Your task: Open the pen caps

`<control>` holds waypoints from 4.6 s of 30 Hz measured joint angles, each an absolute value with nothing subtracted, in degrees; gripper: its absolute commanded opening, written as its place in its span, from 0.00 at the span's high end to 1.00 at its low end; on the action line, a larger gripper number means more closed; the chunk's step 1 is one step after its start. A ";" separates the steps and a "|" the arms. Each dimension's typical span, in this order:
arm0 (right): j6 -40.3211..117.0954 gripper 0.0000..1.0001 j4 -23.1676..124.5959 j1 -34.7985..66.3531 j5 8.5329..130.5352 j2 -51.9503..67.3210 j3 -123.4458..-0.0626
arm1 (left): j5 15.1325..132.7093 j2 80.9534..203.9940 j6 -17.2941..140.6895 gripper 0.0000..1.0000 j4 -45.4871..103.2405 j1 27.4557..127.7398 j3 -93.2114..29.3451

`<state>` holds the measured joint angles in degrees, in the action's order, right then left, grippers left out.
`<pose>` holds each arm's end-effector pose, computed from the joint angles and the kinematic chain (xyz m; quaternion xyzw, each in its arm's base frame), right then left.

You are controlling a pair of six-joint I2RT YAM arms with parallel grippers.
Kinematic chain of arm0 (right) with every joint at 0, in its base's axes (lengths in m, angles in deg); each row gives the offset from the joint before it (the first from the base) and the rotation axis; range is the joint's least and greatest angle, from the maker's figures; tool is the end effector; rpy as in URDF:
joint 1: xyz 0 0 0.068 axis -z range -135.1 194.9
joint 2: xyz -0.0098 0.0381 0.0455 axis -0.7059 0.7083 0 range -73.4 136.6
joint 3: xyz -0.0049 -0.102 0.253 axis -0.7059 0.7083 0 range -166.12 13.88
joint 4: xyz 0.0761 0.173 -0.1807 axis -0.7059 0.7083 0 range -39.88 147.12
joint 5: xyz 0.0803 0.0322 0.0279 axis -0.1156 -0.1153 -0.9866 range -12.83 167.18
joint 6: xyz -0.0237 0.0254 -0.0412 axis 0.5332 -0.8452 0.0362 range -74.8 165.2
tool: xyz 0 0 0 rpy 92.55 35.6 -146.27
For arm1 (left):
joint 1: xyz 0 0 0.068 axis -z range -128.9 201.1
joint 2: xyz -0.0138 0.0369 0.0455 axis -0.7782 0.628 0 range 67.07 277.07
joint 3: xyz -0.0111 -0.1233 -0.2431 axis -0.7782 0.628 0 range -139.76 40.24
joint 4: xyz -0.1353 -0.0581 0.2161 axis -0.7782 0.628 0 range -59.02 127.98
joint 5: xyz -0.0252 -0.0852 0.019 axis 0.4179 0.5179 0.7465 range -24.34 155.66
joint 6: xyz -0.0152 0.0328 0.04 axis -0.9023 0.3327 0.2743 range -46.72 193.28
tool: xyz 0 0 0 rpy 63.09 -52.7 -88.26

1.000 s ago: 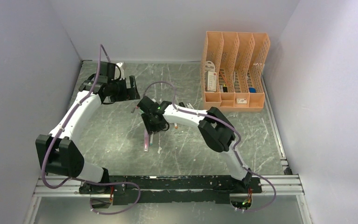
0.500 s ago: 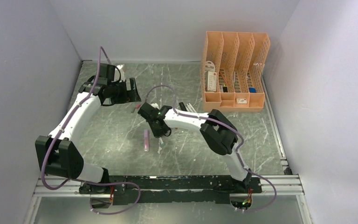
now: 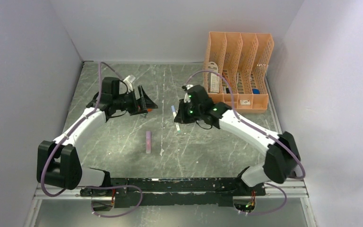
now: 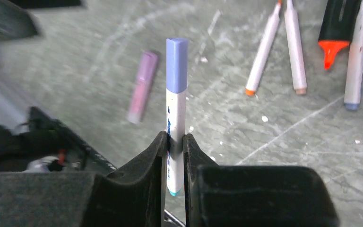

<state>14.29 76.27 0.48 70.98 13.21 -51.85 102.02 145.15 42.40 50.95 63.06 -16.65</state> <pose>0.2324 0.2333 0.2658 -0.1289 0.9203 0.2634 0.2588 0.2823 -0.0814 0.2716 -0.0149 0.8745 -0.4079 0.2619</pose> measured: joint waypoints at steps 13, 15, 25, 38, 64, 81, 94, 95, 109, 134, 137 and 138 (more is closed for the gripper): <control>11.38 0.95 63.79 7.30 54.11 5.74 -45.78 | 104.71 143.95 20.83 0.00 18.99 79.57 -9.54; 11.29 0.95 63.00 7.47 53.27 5.74 -45.78 | 103.83 144.34 20.48 0.01 18.25 80.38 -9.83; 11.01 0.95 62.33 8.37 51.98 5.72 -44.55 | 102.15 146.73 20.42 0.31 17.46 81.34 -10.79; 10.79 0.96 62.94 9.22 52.44 5.72 -44.49 | 102.02 148.15 21.01 0.55 17.40 81.69 -11.79; 12.89 0.66 70.65 6.36 59.07 15.33 -42.65 | 84.29 148.91 36.55 0.18 45.83 79.35 -18.46; 11.51 0.66 71.88 5.46 67.46 16.82 -36.73 | 79.31 173.13 43.67 0.65 49.99 83.26 -24.89; 11.36 0.65 71.86 7.36 68.25 14.59 -34.81 | 73.60 172.98 44.26 0.64 53.70 94.45 -24.67; 11.36 0.65 71.86 7.47 68.25 14.17 -34.54 | 73.39 172.23 43.91 0.64 53.83 94.87 -23.77; 11.09 0.58 71.35 7.56 68.44 13.58 -32.38 | 72.86 170.20 38.14 0.64 54.25 103.46 -21.19; 10.88 0.49 77.78 3.10 76.14 17.89 -39.70 | 73.01 145.11 39.45 0.00 63.12 90.25 -15.99; 10.31 0.49 78.19 0.96 77.34 20.95 -42.13 | 73.30 144.65 40.66 0.00 63.86 87.52 -15.14; 10.13 0.50 78.57 0.37 77.80 21.82 -42.89 | 73.47 144.56 40.96 0.00 64.00 87.06 -14.96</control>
<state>10.13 78.57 0.37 77.80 21.82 -42.89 73.47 144.56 40.96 64.00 87.06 -14.96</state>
